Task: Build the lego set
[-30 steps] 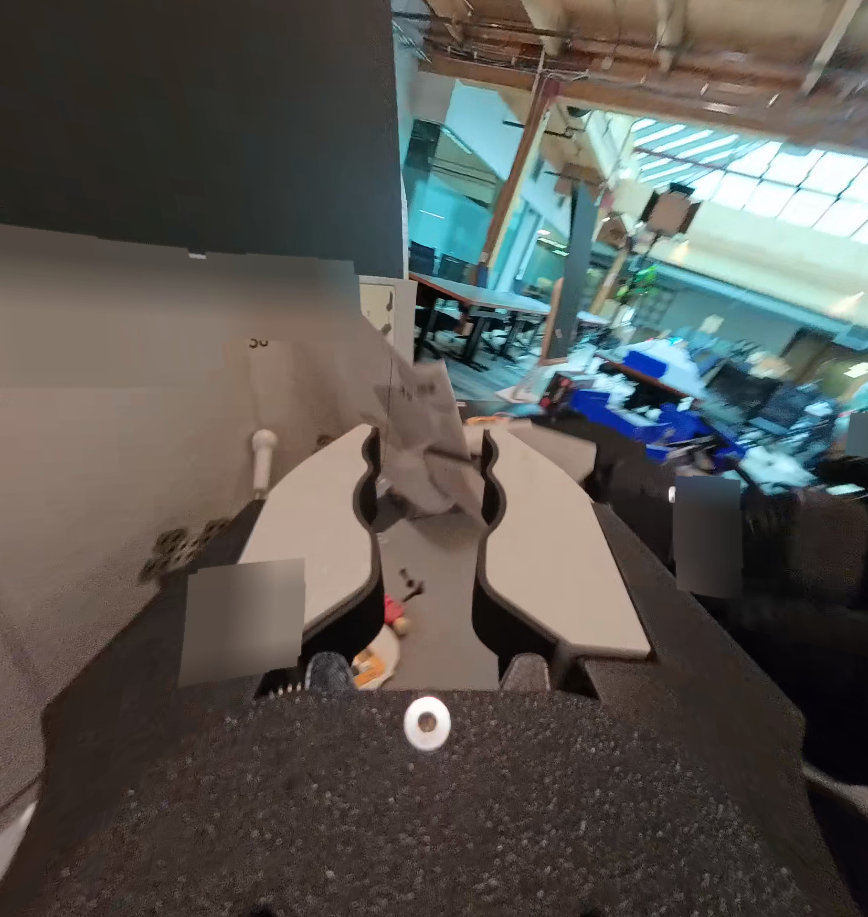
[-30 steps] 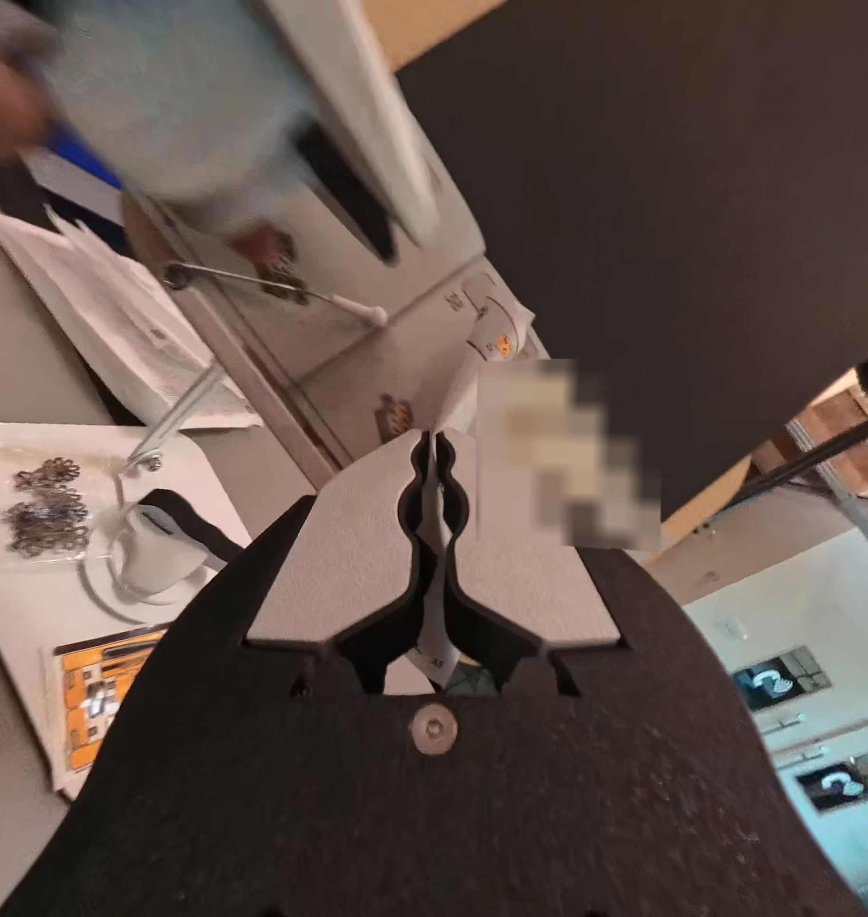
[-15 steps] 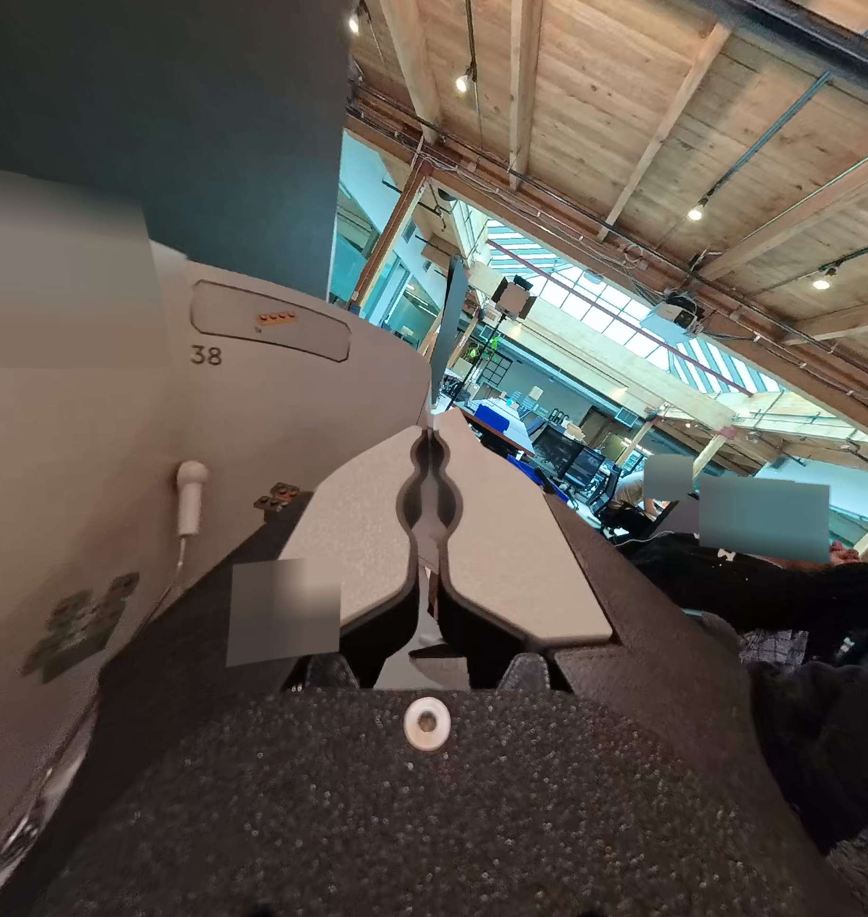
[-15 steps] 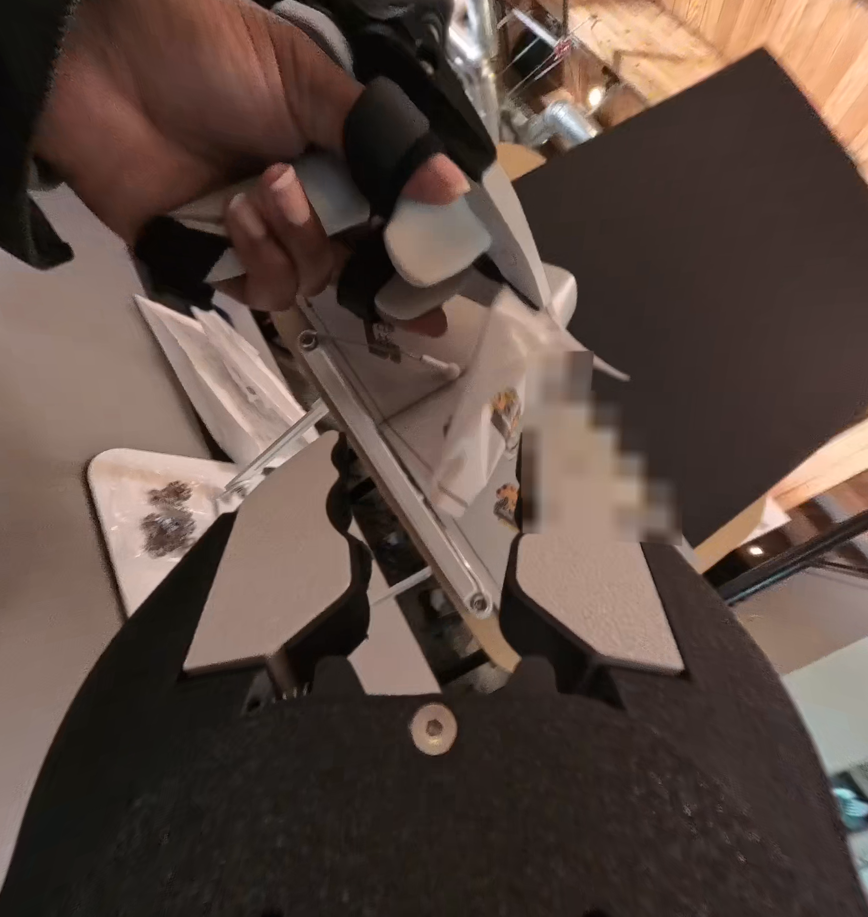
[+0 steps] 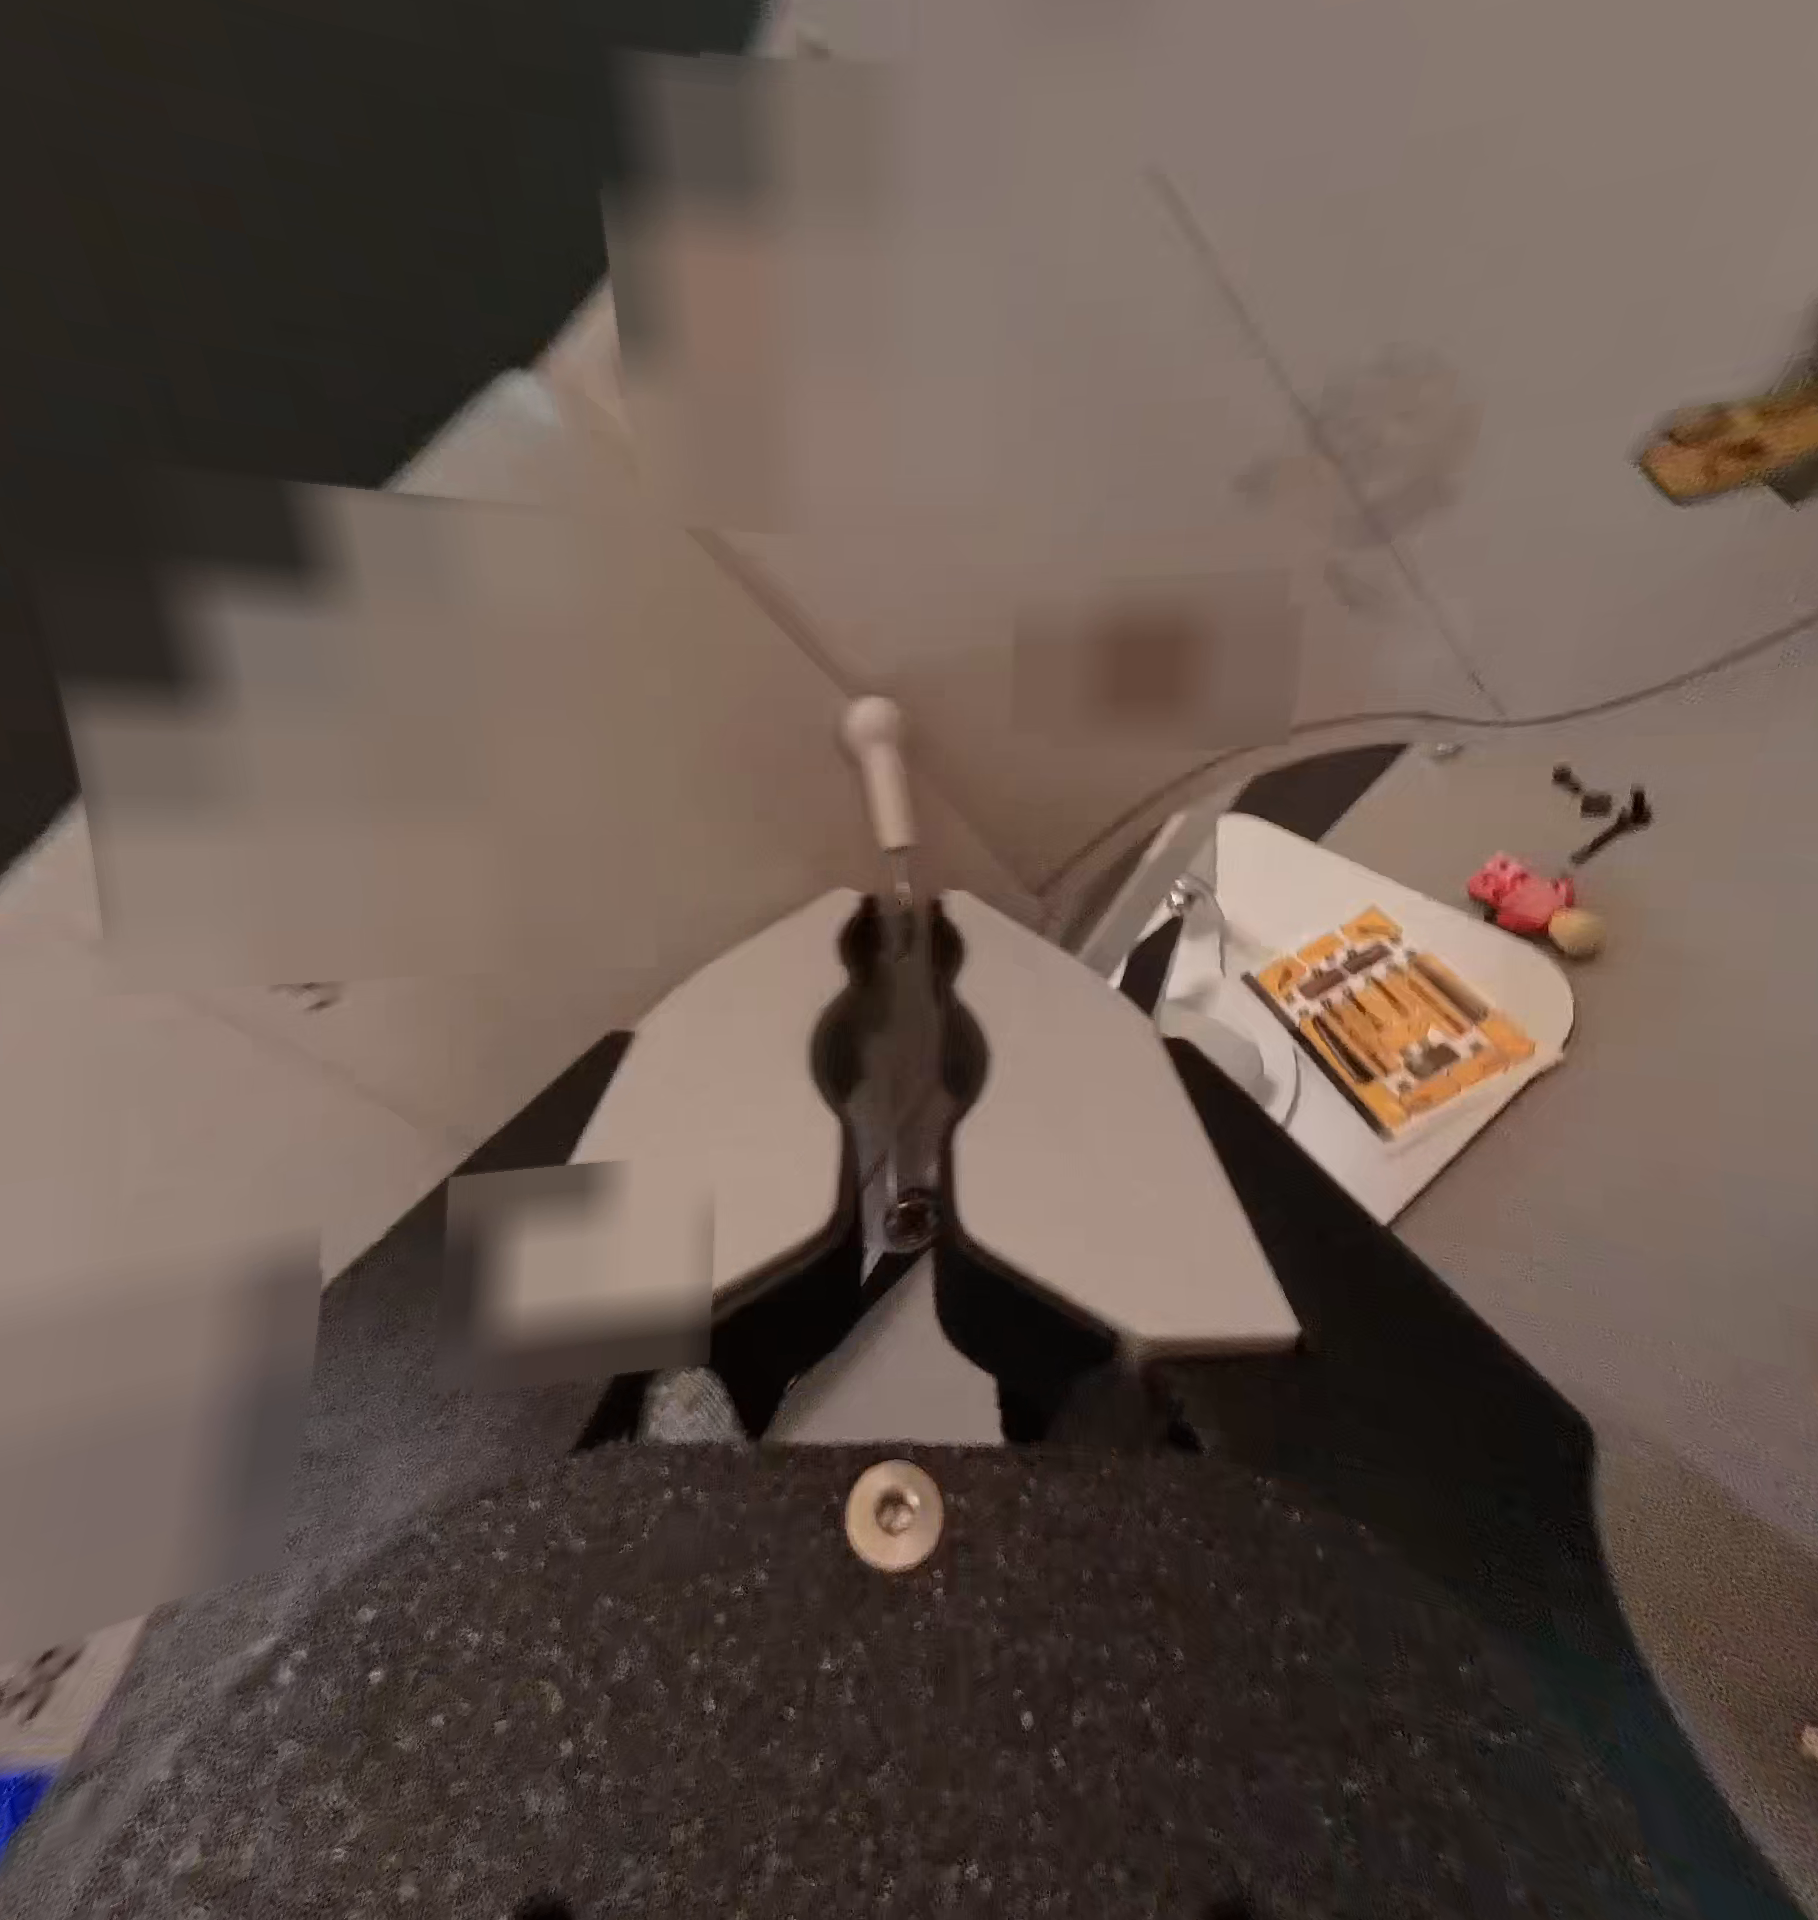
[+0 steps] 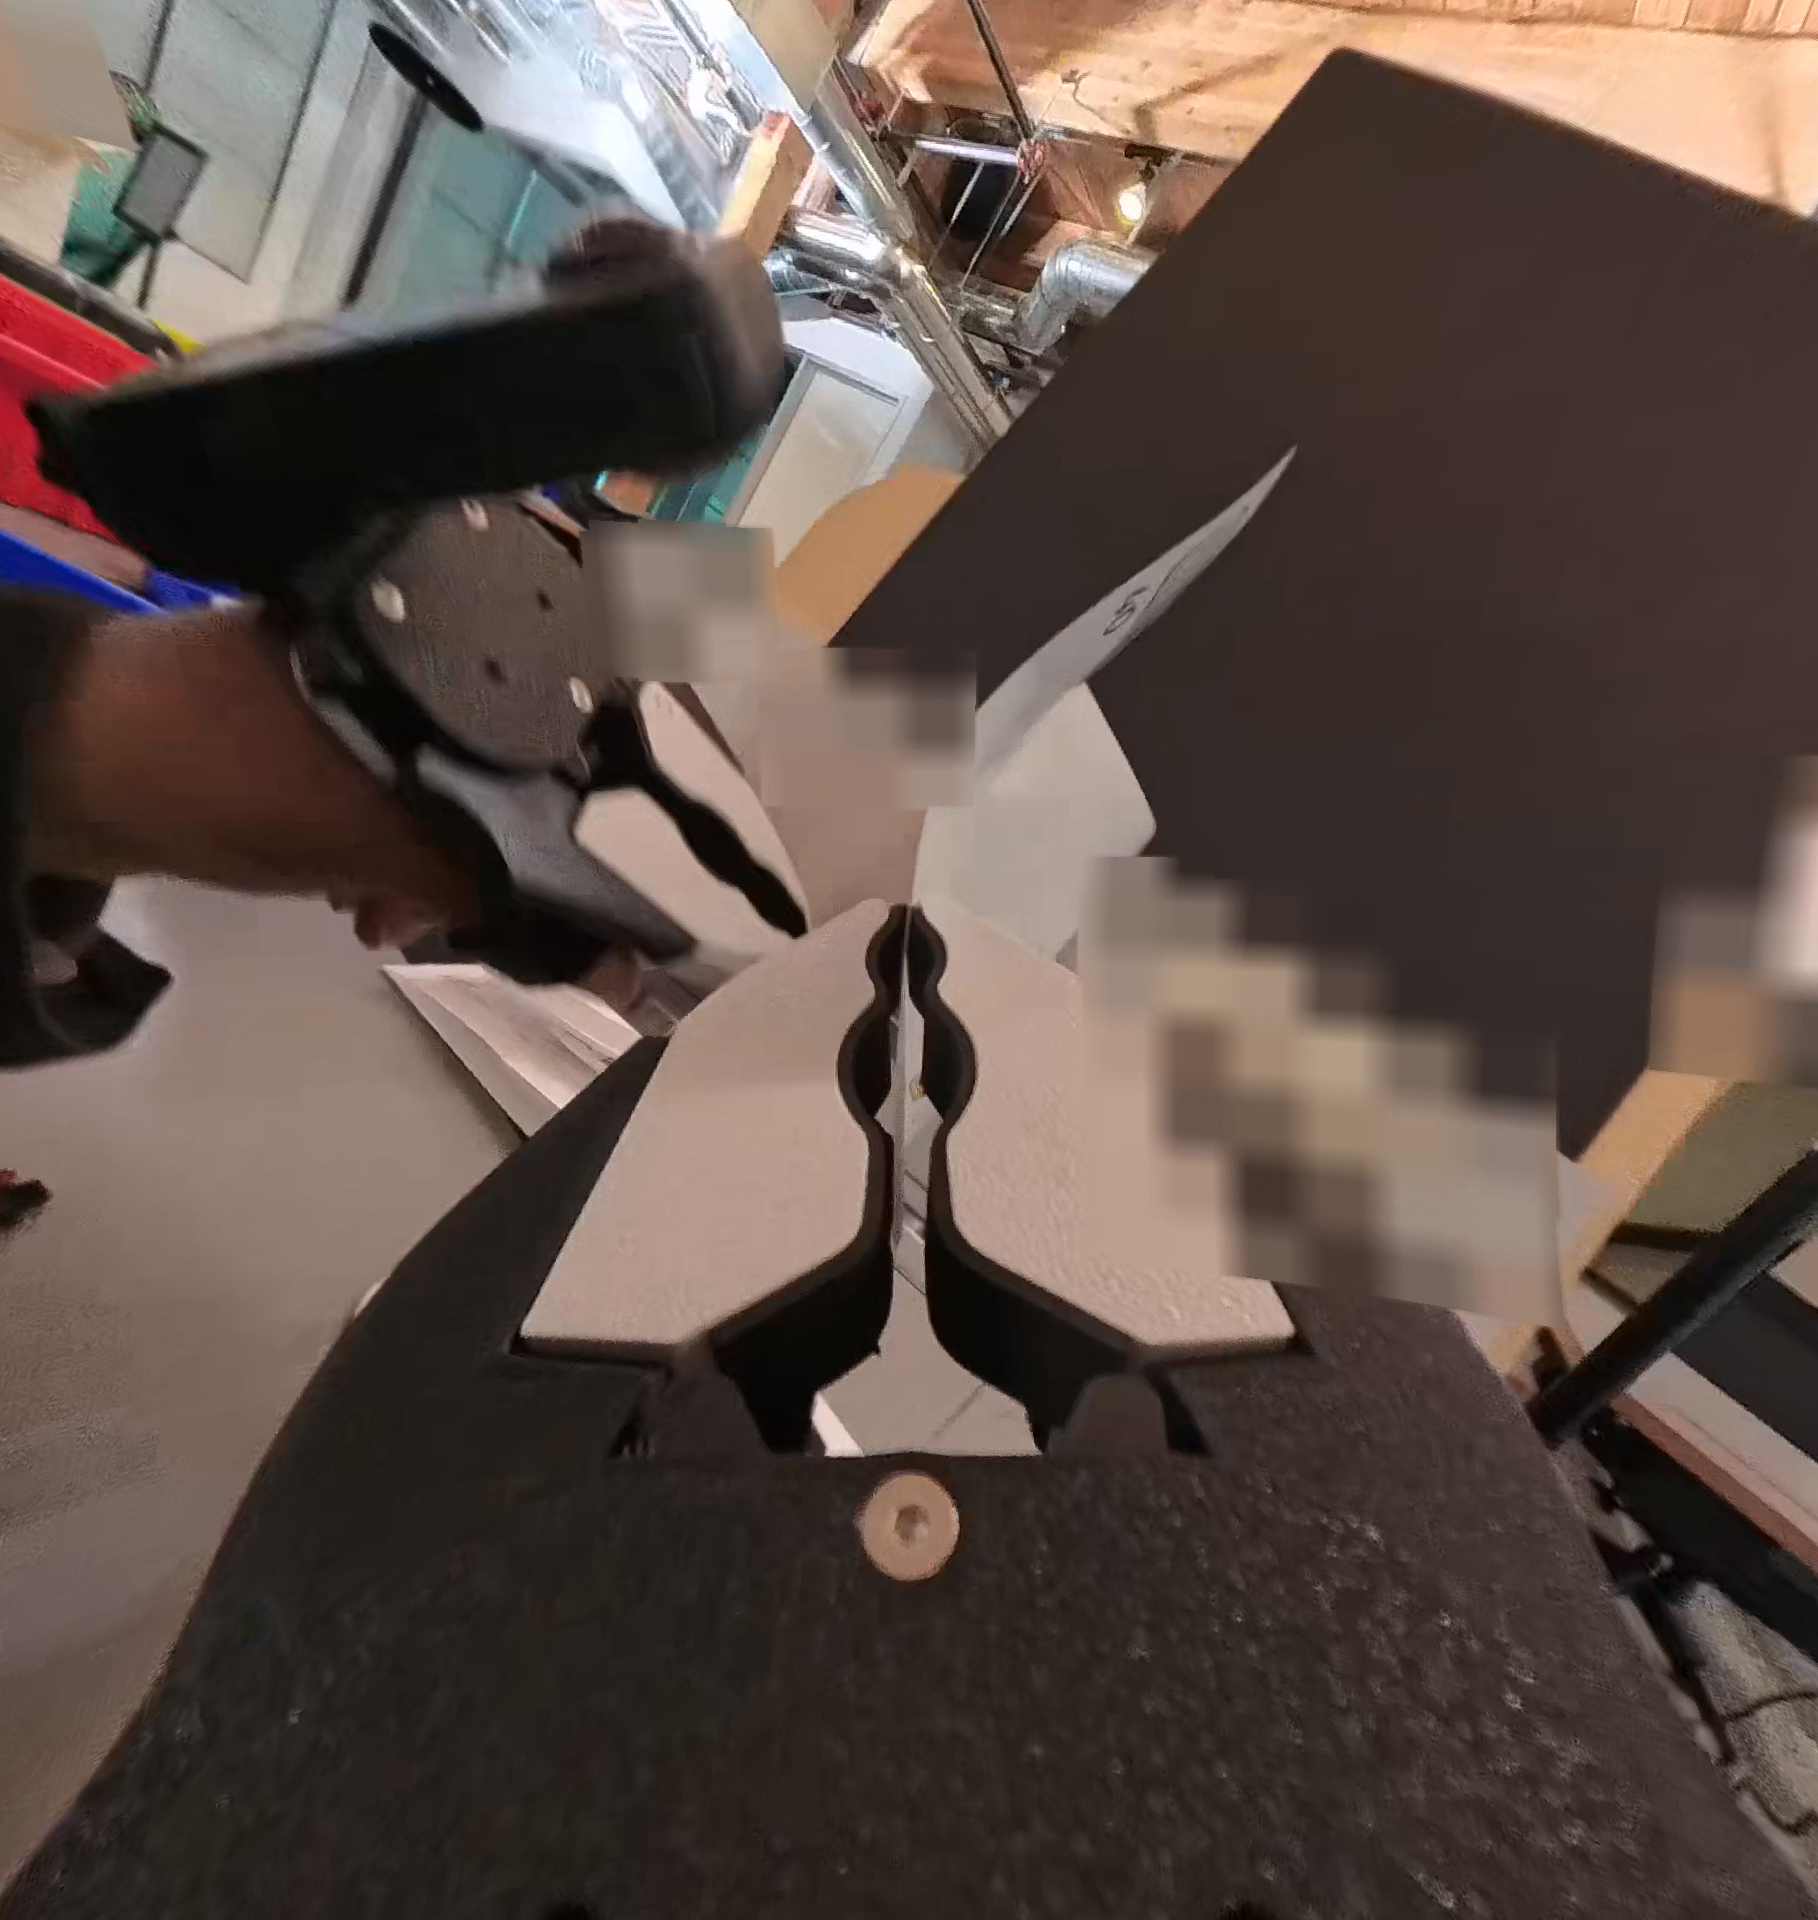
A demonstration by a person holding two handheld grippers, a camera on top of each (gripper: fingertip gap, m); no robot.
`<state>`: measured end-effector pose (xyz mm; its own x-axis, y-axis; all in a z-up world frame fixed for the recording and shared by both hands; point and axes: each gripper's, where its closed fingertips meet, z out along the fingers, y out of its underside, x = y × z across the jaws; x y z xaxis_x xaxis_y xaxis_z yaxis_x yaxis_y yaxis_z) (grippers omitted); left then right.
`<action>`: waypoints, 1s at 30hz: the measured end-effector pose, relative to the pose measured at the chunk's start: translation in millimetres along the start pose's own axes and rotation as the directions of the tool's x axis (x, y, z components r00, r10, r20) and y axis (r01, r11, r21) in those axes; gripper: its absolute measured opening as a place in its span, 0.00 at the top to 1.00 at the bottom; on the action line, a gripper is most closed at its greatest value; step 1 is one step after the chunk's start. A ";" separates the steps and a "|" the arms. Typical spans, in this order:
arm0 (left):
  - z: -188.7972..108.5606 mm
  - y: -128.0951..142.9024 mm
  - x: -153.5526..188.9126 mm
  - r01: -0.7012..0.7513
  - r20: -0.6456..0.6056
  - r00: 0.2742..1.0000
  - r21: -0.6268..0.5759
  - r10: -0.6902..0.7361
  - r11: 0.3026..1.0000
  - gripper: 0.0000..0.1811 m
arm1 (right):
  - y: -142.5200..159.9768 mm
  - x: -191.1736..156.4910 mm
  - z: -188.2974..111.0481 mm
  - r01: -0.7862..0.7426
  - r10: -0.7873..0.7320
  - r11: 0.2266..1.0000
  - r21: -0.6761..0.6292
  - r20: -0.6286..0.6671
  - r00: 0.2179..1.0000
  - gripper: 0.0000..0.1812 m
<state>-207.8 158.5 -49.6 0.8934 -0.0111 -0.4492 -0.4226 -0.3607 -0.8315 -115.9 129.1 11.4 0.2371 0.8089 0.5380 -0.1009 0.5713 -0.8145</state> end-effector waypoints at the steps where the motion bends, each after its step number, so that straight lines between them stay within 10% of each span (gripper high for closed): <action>1: 4.8 2.8 3.2 -0.032 0.010 0.999 -0.020 0.033 0.999 1.00 | -1.2 -1.6 4.4 -0.019 0.020 1.000 -0.016 0.006 1.000 1.00; 4: -4.2 2.5 -10.4 -0.011 0.091 0.996 0.037 0.007 0.999 0.99 | -7.1 -9.6 18.3 -0.057 0.058 0.997 -0.045 0.040 0.997 1.00; 7: -29.5 16.8 -36.1 0.333 0.035 0.938 0.200 -0.346 0.922 0.98 | -12.4 -27.0 37.4 -0.052 0.059 0.996 -0.074 0.086 0.995 1.00; 13: -49.7 69.8 -37.7 0.925 -0.478 0.379 0.230 -0.793 0.303 0.98 | 10.3 -86.5 99.6 0.045 -0.002 0.967 -0.252 0.166 0.986 1.00; 18: -48.0 85.3 -26.9 0.983 -0.647 0.150 0.178 -0.748 0.043 0.98 | 34.1 -110.9 144.2 0.086 -0.030 0.928 -0.362 0.155 0.987 0.97; 30: -48.9 77.6 -33.5 0.978 -0.651 0.163 0.204 -0.741 0.036 0.98 | 10.0 -160.3 153.0 -0.075 0.230 0.927 -0.367 0.400 0.887 0.71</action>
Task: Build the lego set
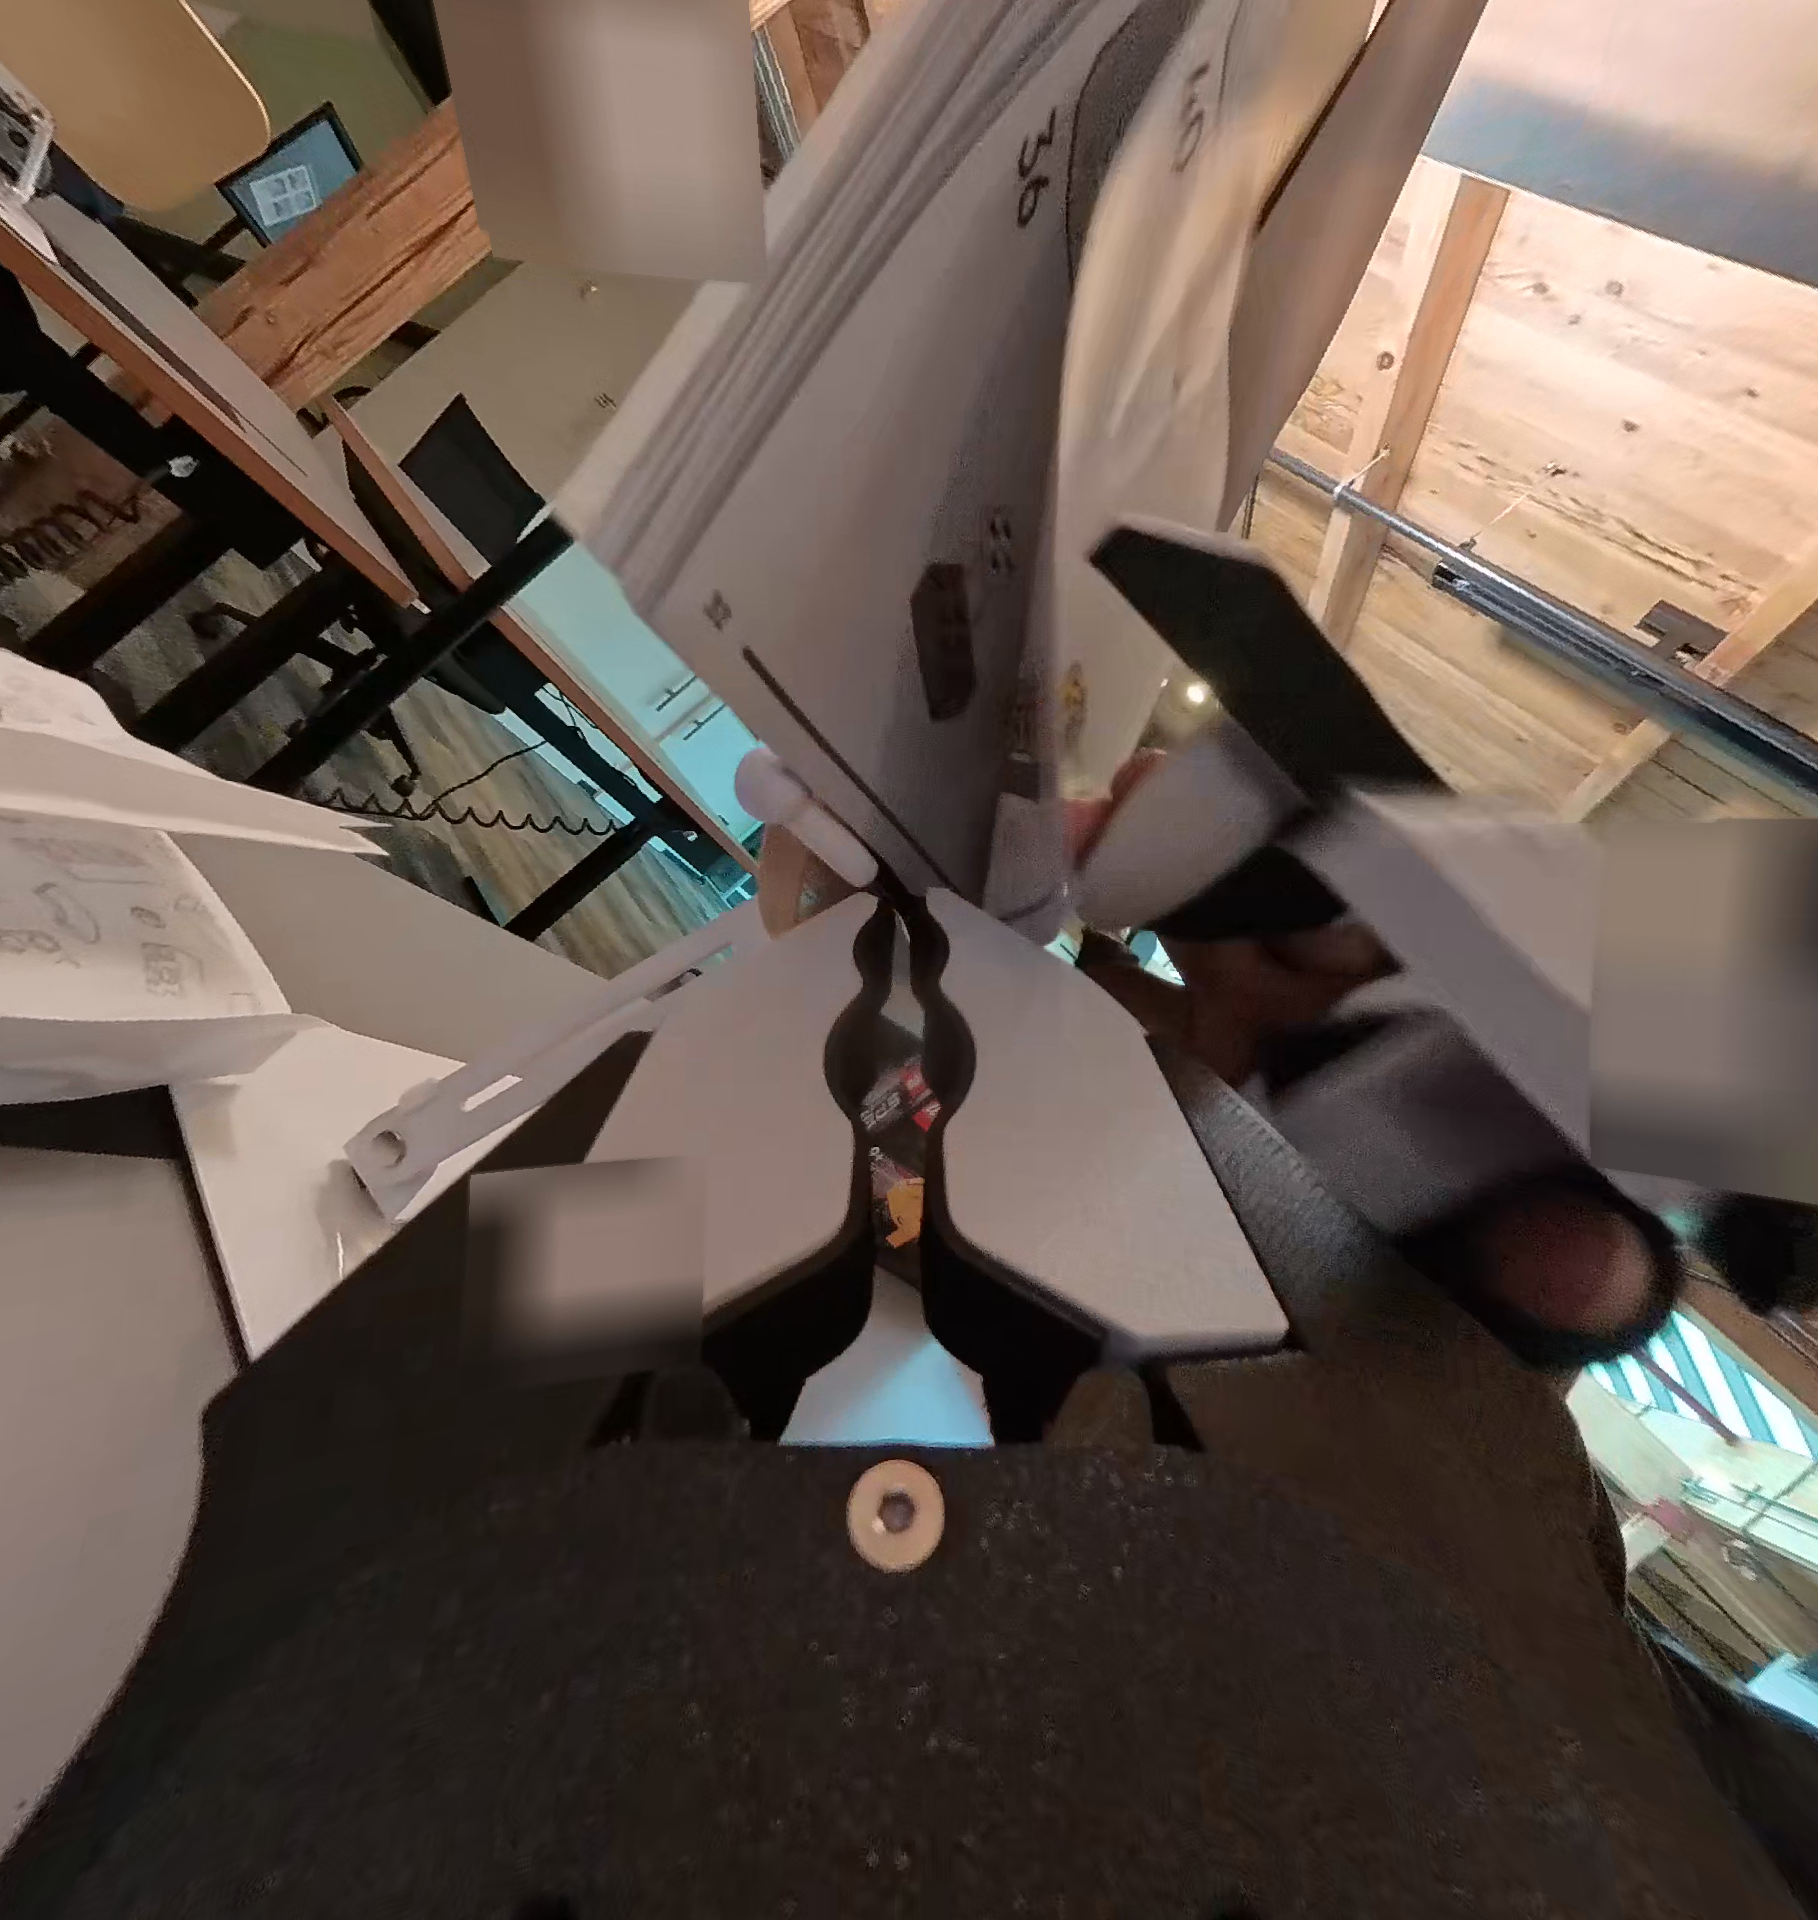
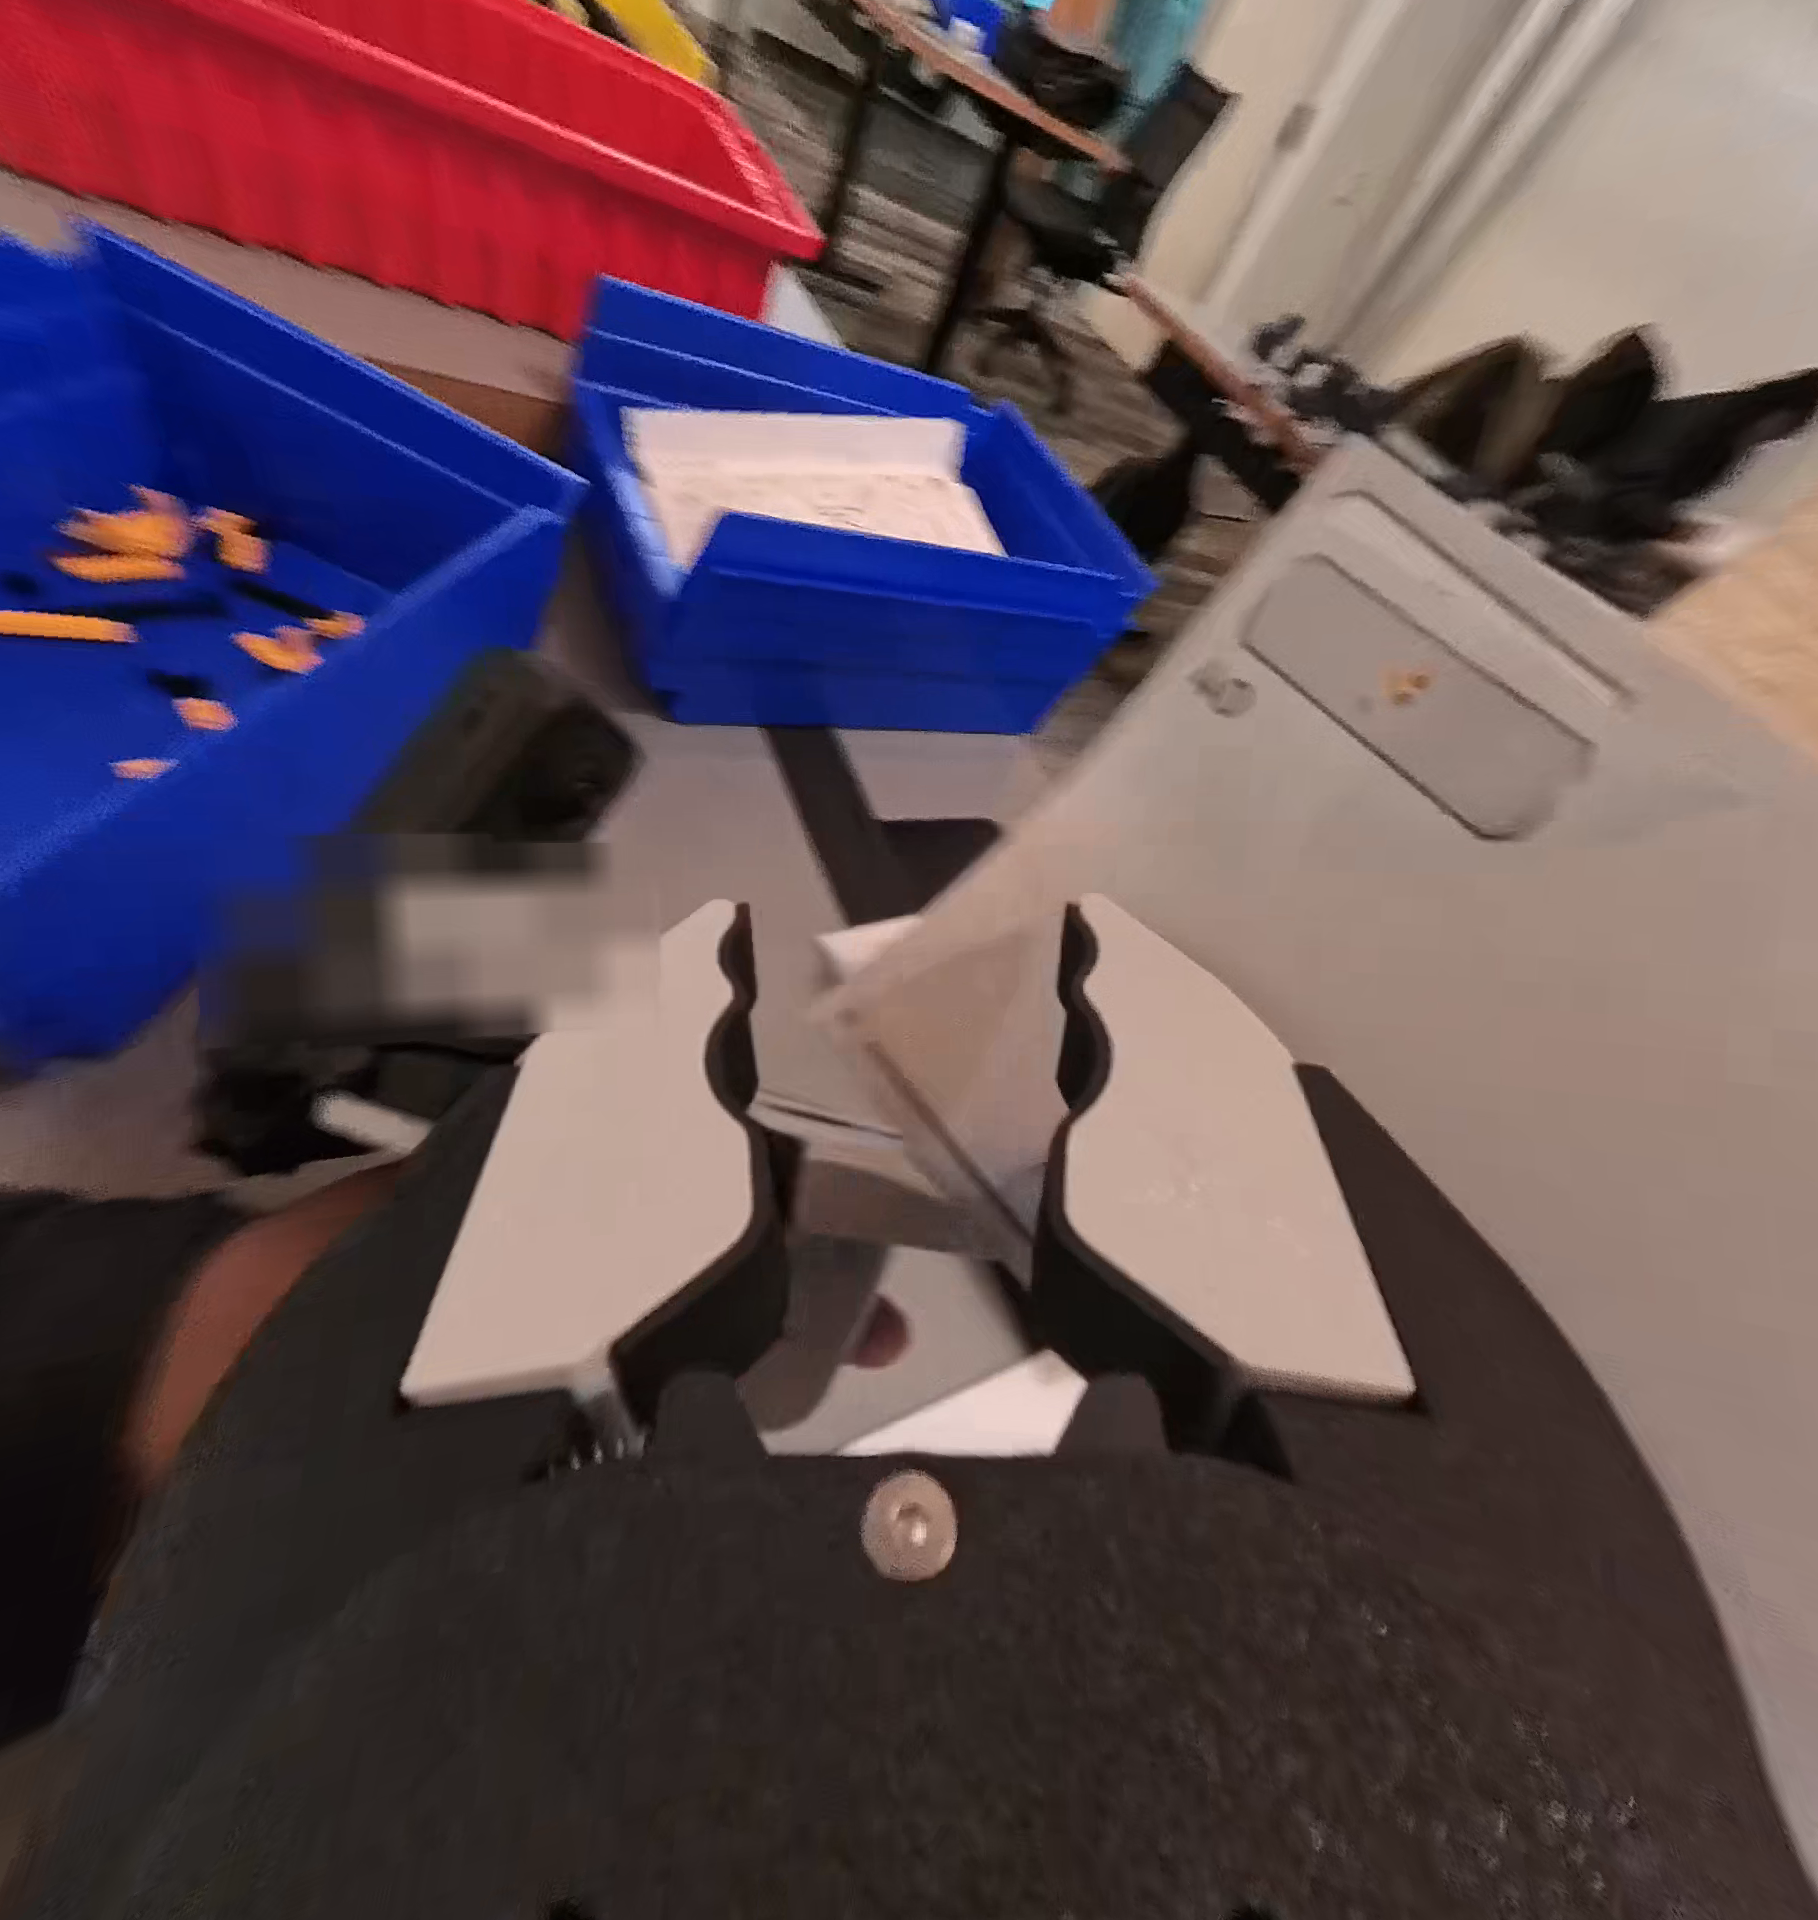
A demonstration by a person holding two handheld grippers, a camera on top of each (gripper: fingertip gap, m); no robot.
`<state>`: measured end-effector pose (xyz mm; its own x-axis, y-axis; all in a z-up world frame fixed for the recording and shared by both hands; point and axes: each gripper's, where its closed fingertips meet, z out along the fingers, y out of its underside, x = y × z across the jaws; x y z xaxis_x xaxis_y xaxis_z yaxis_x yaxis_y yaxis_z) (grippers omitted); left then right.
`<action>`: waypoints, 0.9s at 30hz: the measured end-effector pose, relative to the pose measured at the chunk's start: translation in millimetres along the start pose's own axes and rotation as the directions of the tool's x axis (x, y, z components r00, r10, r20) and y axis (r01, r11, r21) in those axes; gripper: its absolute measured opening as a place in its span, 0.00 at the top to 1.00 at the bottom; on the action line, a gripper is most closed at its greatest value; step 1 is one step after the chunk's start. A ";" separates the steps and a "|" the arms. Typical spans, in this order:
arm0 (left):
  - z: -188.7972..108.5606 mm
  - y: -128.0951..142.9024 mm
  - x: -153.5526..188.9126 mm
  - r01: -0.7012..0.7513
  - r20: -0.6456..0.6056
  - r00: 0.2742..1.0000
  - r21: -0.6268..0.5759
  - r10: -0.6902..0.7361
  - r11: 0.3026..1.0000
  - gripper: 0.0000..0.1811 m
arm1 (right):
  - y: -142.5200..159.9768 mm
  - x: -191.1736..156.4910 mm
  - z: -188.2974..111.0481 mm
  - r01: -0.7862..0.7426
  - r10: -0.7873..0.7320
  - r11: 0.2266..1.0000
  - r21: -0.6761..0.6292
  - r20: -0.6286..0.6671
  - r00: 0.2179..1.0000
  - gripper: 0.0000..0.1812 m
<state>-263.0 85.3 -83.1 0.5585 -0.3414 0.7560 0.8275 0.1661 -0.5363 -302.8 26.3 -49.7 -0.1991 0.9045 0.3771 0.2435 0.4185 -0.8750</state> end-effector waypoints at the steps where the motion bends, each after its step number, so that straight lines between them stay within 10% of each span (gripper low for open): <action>1: 0.2 -0.5 0.5 -0.005 0.004 1.000 0.001 0.005 1.000 0.99 | -4.9 -10.9 -5.5 -0.026 0.023 0.999 0.033 0.085 0.996 0.70; 6: 0.9 -1.0 -0.1 -0.005 0.016 1.000 -0.002 0.005 1.000 0.99 | -45.6 -9.3 -78.1 -0.108 0.044 0.947 0.304 0.211 0.976 0.70; 11: 1.2 -1.0 -1.4 -0.007 0.016 1.000 -0.001 0.007 1.000 0.98 | 0.0 99.3 -139.3 0.156 -0.108 0.967 0.203 -0.226 0.968 0.96; 19: -1.6 1.9 -5.2 0.037 0.017 0.999 0.024 -0.038 0.999 0.98 | 55.4 98.5 -76.7 0.476 -0.527 0.845 -0.244 -0.225 0.820 0.97; 27: -9.1 12.1 -4.3 0.049 0.044 0.998 0.109 -0.054 0.993 0.98 | 55.9 96.9 -62.5 0.480 -0.560 0.823 -0.303 -0.287 0.777 0.98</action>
